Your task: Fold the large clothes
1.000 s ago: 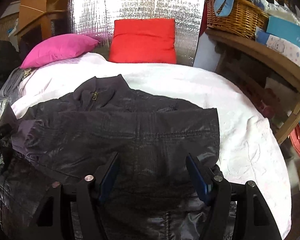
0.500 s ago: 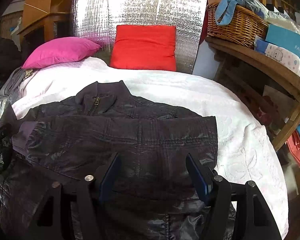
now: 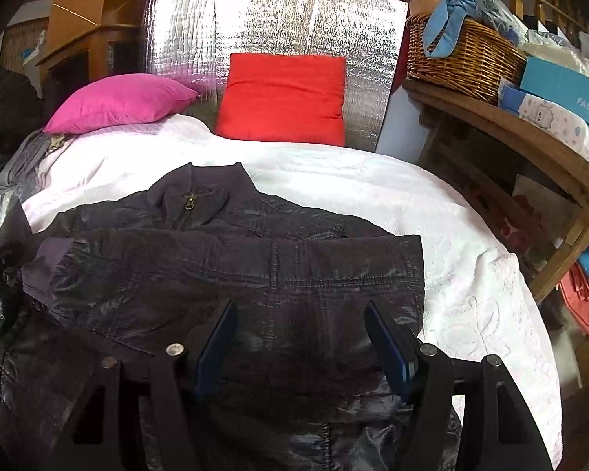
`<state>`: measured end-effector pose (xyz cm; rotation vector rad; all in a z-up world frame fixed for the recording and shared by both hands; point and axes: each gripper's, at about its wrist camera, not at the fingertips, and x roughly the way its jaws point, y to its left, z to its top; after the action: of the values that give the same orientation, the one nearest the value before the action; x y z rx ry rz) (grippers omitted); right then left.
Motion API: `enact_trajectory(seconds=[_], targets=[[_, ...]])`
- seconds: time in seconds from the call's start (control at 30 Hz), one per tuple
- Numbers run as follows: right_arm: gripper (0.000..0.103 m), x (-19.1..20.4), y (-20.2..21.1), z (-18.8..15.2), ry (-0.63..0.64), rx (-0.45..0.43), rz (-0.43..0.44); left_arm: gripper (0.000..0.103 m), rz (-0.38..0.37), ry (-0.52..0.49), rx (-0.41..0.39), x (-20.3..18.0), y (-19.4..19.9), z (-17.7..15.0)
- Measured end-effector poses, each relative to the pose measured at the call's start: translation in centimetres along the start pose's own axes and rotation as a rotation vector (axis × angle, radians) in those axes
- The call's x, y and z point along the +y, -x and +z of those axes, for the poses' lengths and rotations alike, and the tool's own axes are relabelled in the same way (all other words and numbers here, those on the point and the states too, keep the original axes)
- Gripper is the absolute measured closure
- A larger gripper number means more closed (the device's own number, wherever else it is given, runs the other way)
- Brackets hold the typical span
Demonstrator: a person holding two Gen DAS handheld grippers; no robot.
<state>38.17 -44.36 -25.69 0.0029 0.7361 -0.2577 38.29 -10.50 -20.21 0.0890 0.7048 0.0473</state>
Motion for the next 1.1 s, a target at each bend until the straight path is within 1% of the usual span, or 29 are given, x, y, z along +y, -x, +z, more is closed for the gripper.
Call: enact_trajectory(seconds=[0.07,0.1,0.17,0.2,0.23,0.27,0.33,0.37,0.47,0.5,0.53,0.57,0.67,0.7,0.77,0.83,0.9,1.0,1.1], targets=[[0.032,0.3,-0.3,-0.1,0.010,0.009,0.001,0.008,0.017,0.006,-0.003,0.9,0.1,0.1],[0.032,0.5,-0.8,-0.2,0.017,0.029,0.008,0.008,0.030,0.011,-0.008,1.6,0.2,0.3],[0.032,0.7,-2.5,-0.6,0.015,0.112,0.050,0.008,0.061,0.046,-0.017,3.6,0.3,0.6],[0.032,0.7,-3.4,-1.0,0.004,0.163,0.081,0.008,0.076,0.091,-0.010,5.4,0.2,0.8],[0.032,0.7,-5.1,-1.6,-0.015,0.257,0.130,0.008,0.084,0.129,0.001,6.8,0.1,0.9],[0.032,0.5,-6.0,-1.9,-0.037,0.302,0.151,0.008,0.096,0.203,0.028,9.4,-0.3,0.9],[0.032,-0.1,-5.8,-1.8,-0.082,0.281,0.165,0.008,0.119,0.314,0.064,13.1,-1.0,0.5],[0.032,-0.2,-5.3,-1.5,-0.087,0.263,0.170,0.008,0.147,0.400,0.090,16.0,-1.4,-0.1],[0.032,-0.6,-3.5,-0.9,-0.099,0.179,0.185,0.008,0.223,0.583,0.145,22.3,-2.4,-2.1],[0.032,-0.5,-3.3,-0.9,-0.097,0.169,0.185,0.008,0.239,0.634,0.162,24.0,-2.8,-2.9],[0.032,-0.5,-3.0,-0.8,-0.095,0.155,0.189,0.008,0.242,0.691,0.186,25.8,-3.3,-3.8],[0.032,-0.5,-2.7,-0.8,-0.096,0.140,0.196,0.008,0.230,0.751,0.208,27.6,-3.9,-4.8],[0.032,-0.6,-2.1,-0.7,-0.081,0.112,0.203,0.008,0.169,0.910,0.238,31.9,-5.7,-7.2],[0.032,-0.6,-1.8,-0.8,-0.075,0.103,0.197,0.008,0.152,0.940,0.249,32.8,-6.3,-7.8],[0.032,-0.8,-1.7,-1.0,-0.069,0.092,0.185,0.009,0.115,0.972,0.267,34.2,-7.7,-8.6],[0.032,-0.8,-2.0,-1.1,-0.072,0.101,0.185,0.009,0.082,0.969,0.265,34.8,-9.2,-8.5],[0.032,-0.9,-2.4,-1.2,-0.079,0.112,0.186,0.010,0.069,0.972,0.262,35.1,-10.1,-8.4],[0.032,-0.6,-3.0,-1.2,-0.068,0.123,0.186,0.010,0.044,0.963,0.233,35.6,-11.3,-7.8],[0.032,-0.1,-3.4,-1.3,-0.050,0.130,0.185,0.016,0.043,0.956,0.218,36.2,-12.3,-7.4]])
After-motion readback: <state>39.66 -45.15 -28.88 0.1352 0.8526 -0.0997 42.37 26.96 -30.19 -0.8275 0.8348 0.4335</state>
